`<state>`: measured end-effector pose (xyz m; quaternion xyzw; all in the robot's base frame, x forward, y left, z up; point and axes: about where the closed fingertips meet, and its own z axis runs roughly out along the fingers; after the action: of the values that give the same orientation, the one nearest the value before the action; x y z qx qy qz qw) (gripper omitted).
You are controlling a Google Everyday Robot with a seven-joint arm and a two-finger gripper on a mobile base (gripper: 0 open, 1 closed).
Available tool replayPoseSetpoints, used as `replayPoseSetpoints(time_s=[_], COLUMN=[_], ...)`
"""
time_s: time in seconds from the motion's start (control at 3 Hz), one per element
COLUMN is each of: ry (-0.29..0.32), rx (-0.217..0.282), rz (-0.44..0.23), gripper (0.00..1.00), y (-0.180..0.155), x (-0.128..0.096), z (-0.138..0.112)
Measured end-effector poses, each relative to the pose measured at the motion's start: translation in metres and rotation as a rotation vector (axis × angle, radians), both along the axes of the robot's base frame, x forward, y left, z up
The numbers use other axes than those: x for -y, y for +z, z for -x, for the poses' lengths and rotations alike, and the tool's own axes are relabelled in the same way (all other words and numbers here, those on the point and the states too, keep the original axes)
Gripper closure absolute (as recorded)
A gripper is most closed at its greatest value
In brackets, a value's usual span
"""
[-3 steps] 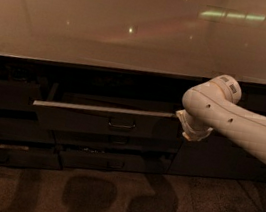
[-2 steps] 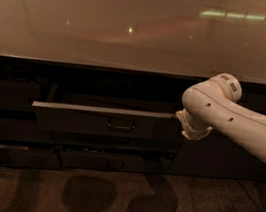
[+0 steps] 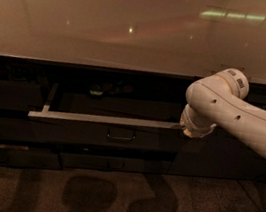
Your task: Open top drawer
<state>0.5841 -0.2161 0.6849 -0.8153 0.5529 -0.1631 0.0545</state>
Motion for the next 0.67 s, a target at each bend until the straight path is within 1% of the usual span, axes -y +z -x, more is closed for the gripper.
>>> replayPoseSetpoints(time_s=[0.33, 0.67], ry=[0.000, -0.014], rx=[0.000, -0.004], rz=[0.000, -0.016], gripper=[1.00, 1.00], y=[0.000, 0.014], x=[0.000, -0.005], z=[0.000, -0.027])
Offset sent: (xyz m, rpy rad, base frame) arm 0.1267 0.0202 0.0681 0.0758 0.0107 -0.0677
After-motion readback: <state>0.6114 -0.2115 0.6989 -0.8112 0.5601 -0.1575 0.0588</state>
